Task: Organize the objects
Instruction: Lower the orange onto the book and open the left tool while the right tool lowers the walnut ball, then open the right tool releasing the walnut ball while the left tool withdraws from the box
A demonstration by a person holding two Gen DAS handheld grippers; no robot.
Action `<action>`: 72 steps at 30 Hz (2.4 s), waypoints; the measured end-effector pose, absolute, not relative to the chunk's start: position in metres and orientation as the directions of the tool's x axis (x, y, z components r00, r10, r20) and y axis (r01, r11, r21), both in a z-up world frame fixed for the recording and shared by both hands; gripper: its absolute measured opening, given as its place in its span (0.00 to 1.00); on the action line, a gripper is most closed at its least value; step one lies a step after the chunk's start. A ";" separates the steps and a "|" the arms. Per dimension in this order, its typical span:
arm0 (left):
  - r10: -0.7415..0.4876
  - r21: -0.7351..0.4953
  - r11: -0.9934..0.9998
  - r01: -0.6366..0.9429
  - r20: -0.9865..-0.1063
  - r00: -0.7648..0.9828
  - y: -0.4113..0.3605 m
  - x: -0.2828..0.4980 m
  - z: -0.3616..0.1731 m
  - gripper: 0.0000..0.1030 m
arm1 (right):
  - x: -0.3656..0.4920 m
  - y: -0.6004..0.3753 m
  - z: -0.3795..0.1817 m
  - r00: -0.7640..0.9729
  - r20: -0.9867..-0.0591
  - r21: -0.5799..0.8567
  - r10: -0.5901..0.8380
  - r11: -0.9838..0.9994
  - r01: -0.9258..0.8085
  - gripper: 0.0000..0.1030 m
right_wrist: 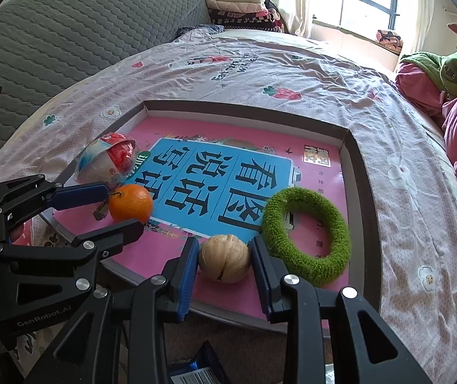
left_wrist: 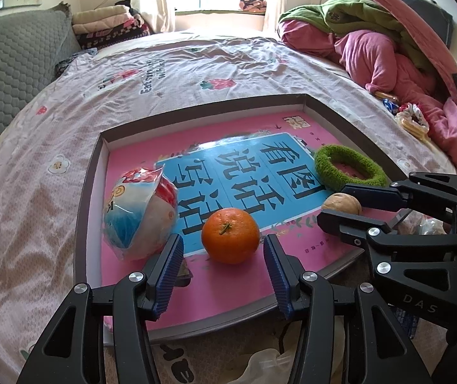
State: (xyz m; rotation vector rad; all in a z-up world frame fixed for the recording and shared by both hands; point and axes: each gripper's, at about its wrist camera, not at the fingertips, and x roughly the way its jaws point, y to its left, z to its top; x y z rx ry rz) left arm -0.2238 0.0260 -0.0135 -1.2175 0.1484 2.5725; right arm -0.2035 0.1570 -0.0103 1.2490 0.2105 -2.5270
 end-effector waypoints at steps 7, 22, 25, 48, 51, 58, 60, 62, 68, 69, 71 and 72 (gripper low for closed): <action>0.198 -0.008 -0.956 -0.292 -0.754 -0.626 0.024 -0.218 -0.007 0.52 | -0.201 0.159 -0.002 -0.595 -0.772 0.012 -0.223 -0.941 0.337 0.33; 0.183 0.015 -0.960 -0.280 -0.722 -0.667 0.020 -0.211 0.005 0.57 | -0.197 0.165 0.017 -0.652 -0.703 0.072 -0.283 -0.941 0.331 0.44; 0.183 0.014 -0.961 -0.276 -0.719 -0.671 0.019 -0.210 0.007 0.58 | -0.196 0.166 0.020 -0.662 -0.693 0.073 -0.286 -0.941 0.330 0.45; 0.157 -0.007 -0.979 -0.204 -0.665 -0.731 0.004 -0.202 0.028 0.67 | -0.182 0.175 0.049 -0.761 -0.571 0.084 -0.309 -0.944 0.321 0.53; 0.158 -0.010 -0.980 -0.201 -0.656 -0.738 0.003 -0.200 0.031 0.67 | -0.179 0.176 0.052 -0.770 -0.557 0.085 -0.310 -0.944 0.319 0.53; 0.146 0.001 -0.982 -0.191 -0.638 -0.756 0.004 -0.196 0.036 0.67 | -0.175 0.177 0.059 -0.787 -0.532 0.084 -0.312 -0.945 0.318 0.56; 0.147 -0.006 -0.983 -0.186 -0.637 -0.757 0.002 -0.195 0.037 0.67 | -0.173 0.178 0.061 -0.787 -0.528 0.085 -0.318 -0.942 0.323 0.57; 0.146 -0.014 -0.984 -0.177 -0.633 -0.760 0.001 -0.194 0.037 0.67 | -0.171 0.179 0.063 -0.795 -0.517 0.085 -0.316 -0.944 0.320 0.57; 0.148 -0.022 -0.985 -0.172 -0.626 -0.766 0.002 -0.189 0.037 0.67 | -0.169 0.184 0.066 -0.806 -0.503 0.086 -0.312 -0.946 0.313 0.58; 0.145 -0.019 -0.985 -0.171 -0.625 -0.767 0.003 -0.188 0.037 0.67 | -0.169 0.184 0.067 -0.807 -0.500 0.088 -0.313 -0.946 0.312 0.58; 0.142 -0.016 -0.986 -0.167 -0.618 -0.773 0.005 -0.186 0.037 0.67 | -0.167 0.186 0.069 -0.812 -0.492 0.091 -0.314 -0.946 0.311 0.58; 0.138 -0.016 -0.986 -0.163 -0.616 -0.776 0.006 -0.185 0.037 0.67 | -0.166 0.188 0.069 -0.813 -0.490 0.092 -0.314 -0.946 0.310 0.58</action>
